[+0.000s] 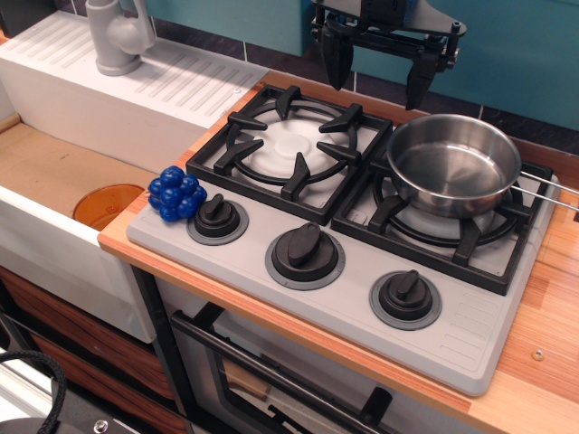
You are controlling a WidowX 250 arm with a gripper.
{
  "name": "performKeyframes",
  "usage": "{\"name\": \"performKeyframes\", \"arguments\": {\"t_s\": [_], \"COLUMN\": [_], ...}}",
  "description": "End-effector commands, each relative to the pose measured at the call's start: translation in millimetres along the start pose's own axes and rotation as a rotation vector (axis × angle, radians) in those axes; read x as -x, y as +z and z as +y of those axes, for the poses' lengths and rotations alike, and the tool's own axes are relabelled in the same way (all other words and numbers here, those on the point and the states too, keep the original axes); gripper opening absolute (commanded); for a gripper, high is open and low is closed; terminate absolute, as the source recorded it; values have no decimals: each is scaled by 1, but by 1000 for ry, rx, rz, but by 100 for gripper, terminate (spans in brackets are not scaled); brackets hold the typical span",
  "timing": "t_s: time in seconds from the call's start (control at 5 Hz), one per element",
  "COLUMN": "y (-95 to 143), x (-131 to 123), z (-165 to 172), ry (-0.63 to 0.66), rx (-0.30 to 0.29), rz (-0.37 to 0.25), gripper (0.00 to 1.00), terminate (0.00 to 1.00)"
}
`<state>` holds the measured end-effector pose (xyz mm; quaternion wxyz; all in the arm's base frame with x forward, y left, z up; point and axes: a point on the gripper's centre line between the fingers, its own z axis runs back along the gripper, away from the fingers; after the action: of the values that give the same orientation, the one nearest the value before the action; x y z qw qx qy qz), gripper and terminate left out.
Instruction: Put pan on stove and put blueberry in pan
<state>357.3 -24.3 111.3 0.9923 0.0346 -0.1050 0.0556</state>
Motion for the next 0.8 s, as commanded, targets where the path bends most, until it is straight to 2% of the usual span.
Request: {"name": "performKeyframes", "arguments": {"t_s": [0.0, 0.2, 0.6], "y": [0, -15, -42], "x": [0, 0, 2], "z": [0, -7, -16], "ry": [0, 9, 1], "rx": [0, 36, 63], "rz": [0, -30, -79], "gripper": [100, 100, 100], "terminate": [0, 0, 0]}}
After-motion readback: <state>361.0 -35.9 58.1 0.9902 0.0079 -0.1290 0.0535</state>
